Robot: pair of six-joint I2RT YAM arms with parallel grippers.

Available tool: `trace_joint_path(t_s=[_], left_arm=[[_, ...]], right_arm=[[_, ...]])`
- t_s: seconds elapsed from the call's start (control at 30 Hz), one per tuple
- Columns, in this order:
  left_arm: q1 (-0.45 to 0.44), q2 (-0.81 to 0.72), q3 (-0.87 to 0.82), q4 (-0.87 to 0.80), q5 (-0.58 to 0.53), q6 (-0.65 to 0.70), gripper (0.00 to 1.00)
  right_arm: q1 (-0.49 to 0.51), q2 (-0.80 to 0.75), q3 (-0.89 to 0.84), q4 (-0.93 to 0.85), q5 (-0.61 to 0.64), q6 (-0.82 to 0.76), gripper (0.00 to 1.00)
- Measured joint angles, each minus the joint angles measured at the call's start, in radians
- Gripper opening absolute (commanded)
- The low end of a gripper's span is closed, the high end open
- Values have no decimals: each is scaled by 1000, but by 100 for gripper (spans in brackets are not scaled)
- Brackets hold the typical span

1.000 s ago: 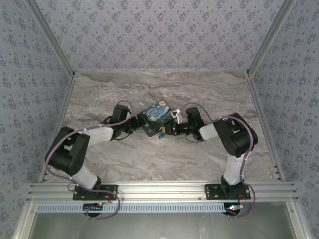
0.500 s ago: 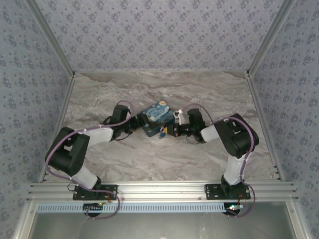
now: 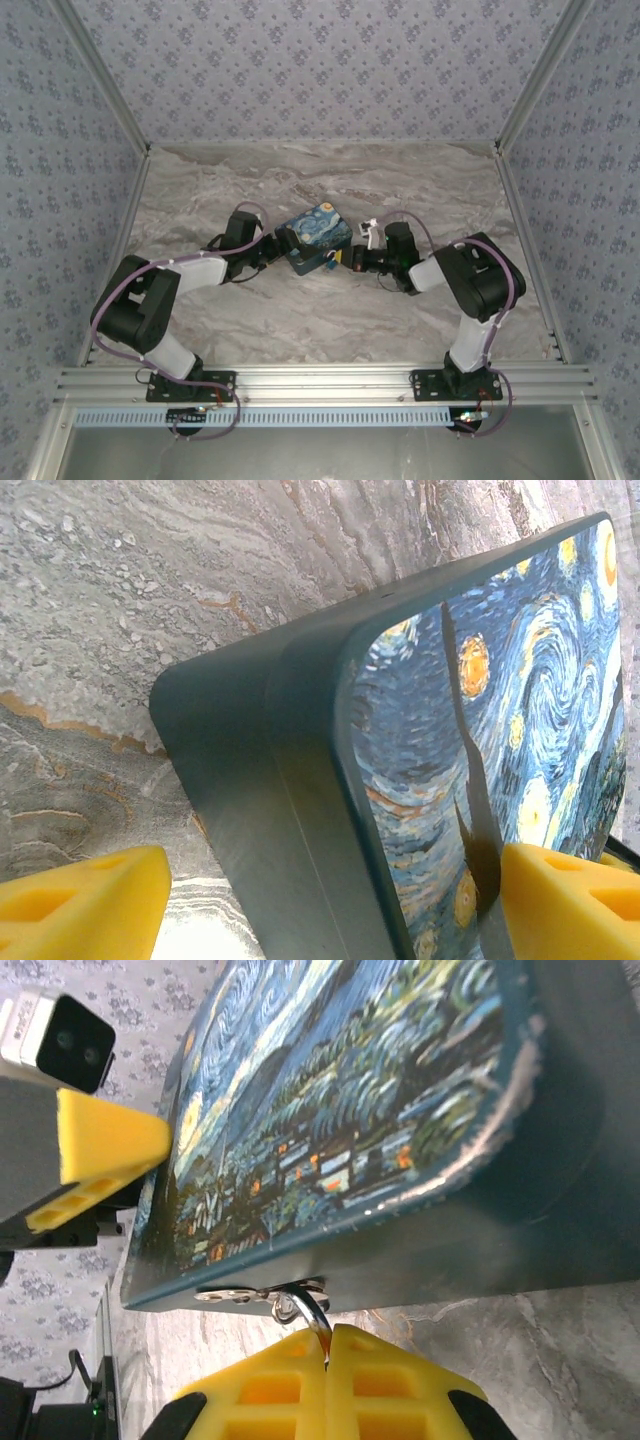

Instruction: Unlock a padlock with a key

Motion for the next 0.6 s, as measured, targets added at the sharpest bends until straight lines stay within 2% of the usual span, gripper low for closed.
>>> trace_joint_path(t_s=[0.3,0.43,0.6], left_arm=[[0,-4,-4,1,-5,-4,85],[0,-4,-4,-1,-5,-3,85],[13,3,14,-20,4,9,85]], right_arm=[[-3,-143,-46,-74,81,-5,0],[-8,-261,-50,-212,111,-64,0],[-10,-444,-50,-491,158,-154,0]])
